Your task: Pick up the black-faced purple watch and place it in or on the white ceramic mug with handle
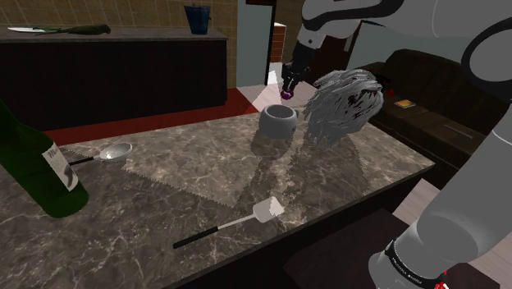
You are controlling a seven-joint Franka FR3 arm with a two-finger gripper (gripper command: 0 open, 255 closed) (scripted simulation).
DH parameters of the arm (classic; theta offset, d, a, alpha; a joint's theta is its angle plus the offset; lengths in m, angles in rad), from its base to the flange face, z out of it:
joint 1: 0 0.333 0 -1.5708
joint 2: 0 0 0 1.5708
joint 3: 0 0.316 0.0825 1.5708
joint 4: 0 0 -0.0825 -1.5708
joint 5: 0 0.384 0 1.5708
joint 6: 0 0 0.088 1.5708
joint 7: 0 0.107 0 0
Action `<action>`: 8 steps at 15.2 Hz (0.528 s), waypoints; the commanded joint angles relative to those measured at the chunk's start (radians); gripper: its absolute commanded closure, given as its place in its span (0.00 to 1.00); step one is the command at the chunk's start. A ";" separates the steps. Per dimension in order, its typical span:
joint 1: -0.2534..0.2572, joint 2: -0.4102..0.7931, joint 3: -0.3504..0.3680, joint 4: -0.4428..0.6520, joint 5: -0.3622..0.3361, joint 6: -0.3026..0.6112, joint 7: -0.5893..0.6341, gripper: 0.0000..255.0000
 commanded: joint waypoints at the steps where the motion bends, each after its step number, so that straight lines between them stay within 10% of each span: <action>1: 0.001 -0.004 0.001 -0.035 0.002 0.030 -0.006 1.00; 8: 0.002 0.005 0.002 -0.116 0.011 0.120 -0.024 1.00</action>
